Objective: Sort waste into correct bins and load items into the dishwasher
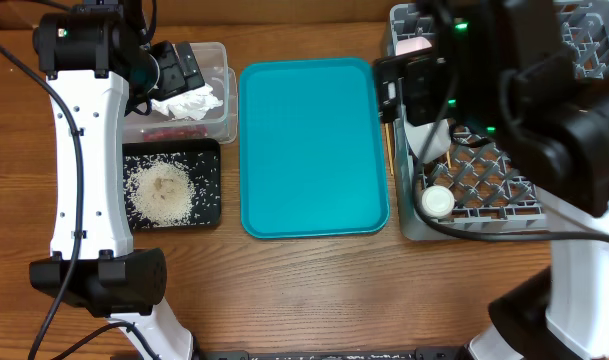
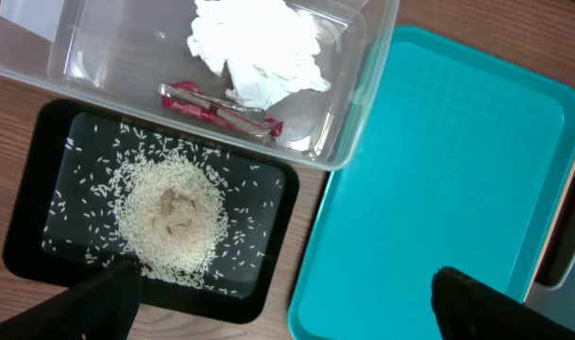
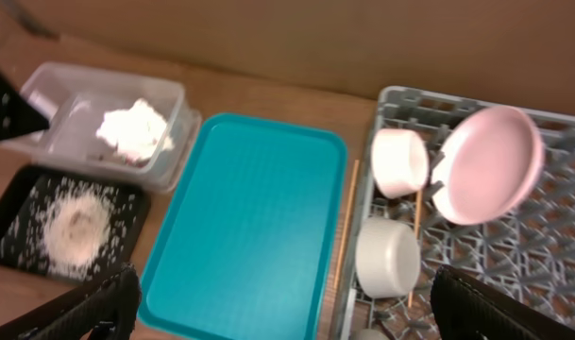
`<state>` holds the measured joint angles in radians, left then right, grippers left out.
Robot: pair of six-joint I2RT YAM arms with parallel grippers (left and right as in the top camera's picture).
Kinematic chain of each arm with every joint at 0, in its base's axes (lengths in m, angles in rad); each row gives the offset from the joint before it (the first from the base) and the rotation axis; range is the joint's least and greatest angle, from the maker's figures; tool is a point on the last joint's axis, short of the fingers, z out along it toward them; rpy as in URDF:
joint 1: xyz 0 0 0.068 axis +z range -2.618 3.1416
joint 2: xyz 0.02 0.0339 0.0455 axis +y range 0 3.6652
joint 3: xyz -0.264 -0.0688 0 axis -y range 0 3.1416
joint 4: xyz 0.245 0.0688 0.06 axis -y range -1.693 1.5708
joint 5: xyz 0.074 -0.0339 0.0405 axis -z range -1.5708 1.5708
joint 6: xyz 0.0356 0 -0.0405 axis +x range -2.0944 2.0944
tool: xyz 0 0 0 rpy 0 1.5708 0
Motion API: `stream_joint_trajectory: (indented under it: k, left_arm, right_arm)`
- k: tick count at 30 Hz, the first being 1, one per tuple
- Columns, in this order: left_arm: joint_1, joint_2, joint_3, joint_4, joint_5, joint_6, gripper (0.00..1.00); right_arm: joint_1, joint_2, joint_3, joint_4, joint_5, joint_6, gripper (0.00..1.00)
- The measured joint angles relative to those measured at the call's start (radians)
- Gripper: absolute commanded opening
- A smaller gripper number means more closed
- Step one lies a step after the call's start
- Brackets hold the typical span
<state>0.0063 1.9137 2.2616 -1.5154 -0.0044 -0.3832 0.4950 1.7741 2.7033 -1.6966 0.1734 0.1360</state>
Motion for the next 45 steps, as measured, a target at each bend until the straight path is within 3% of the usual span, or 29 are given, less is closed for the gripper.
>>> stream_joint_trajectory:
  k: [9, 15, 24, 35, 40, 45]
  left_arm:
    - [0.000, 0.000, 0.000, 0.000, 0.000, 0.000, 1.00]
    - [0.000, 0.000, 0.000, 0.000, 0.000, 0.000, 1.00]
    - [0.000, 0.000, 0.000, 0.000, 0.000, 0.000, 1.00]
    - [0.000, 0.000, 0.000, 0.000, 0.000, 0.000, 1.00]
    - [0.000, 0.000, 0.000, 0.000, 0.000, 0.000, 1.00]
    - [0.000, 0.000, 0.000, 0.000, 0.000, 0.000, 1.00]
  right_arm:
    - [-0.155, -0.148, -0.038, 0.027, 0.015, 0.023, 1.00]
    - [-0.192, -0.279, -0.267, 0.274, 0.015, 0.020, 1.00]
    - [-0.282, -0.618, -0.963, 0.690, 0.010, 0.019, 1.00]
    - [-0.373, -1.209, -1.881, 1.228, -0.003, 0.019, 1.00]
    - [-0.394, -1.448, -2.247, 1.390, -0.041, 0.020, 1.00]
    - [-0.396, -1.567, -2.487, 1.472, -0.105, 0.020, 1.00]
